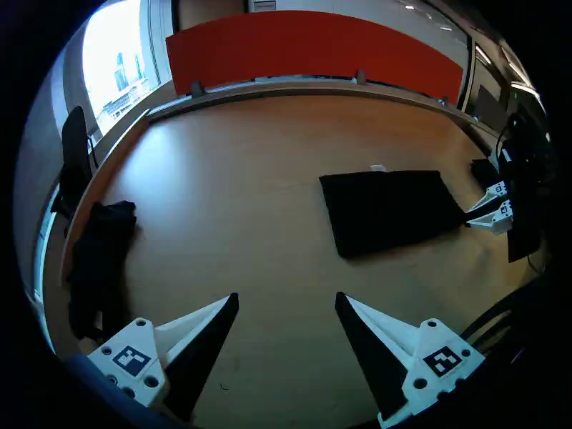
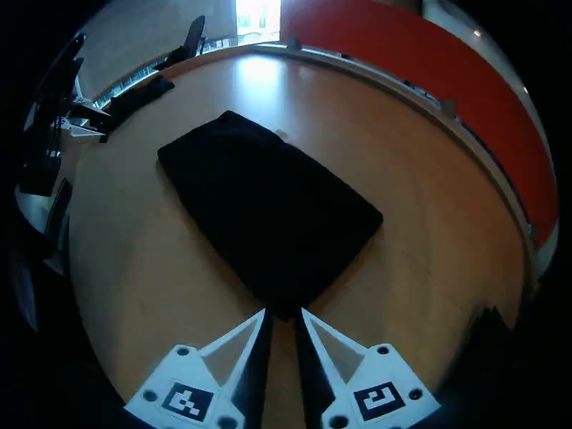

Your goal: Fold towel

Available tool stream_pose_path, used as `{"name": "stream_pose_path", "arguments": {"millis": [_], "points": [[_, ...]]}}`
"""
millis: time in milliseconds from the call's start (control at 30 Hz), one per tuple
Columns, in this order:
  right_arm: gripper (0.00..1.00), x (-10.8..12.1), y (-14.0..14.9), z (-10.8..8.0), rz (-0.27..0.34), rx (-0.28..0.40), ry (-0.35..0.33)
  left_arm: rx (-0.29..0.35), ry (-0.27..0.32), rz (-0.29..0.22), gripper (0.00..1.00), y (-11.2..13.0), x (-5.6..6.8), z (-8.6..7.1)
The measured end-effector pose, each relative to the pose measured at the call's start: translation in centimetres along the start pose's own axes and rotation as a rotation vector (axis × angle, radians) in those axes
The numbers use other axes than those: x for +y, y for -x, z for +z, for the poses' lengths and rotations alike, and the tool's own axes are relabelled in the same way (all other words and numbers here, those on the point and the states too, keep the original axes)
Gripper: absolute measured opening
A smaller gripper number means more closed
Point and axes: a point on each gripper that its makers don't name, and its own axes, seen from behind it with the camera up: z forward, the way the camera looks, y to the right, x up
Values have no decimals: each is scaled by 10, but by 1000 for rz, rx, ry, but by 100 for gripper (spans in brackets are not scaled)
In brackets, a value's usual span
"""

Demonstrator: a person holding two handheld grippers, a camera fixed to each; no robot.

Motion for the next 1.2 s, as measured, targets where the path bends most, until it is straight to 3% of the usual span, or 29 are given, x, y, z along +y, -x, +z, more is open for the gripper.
{"name": "stream_pose_path", "arguments": {"millis": [133, 500, 800, 1200], "points": [[7, 0, 0, -1, 2, 2, 1, -2, -1, 0, 100, 1, -1, 1], [6, 5, -11, -12, 10, 29, 27, -1, -1, 2, 100, -1, -1, 3], [6, 16, -35, -36, 23, 83, 70, 11, -4, 4, 100, -8, -4, 3], [6, 31, -65, -73, -6, 142, 132, 28, -1, 10, 100, -18, -1, 2]]}}
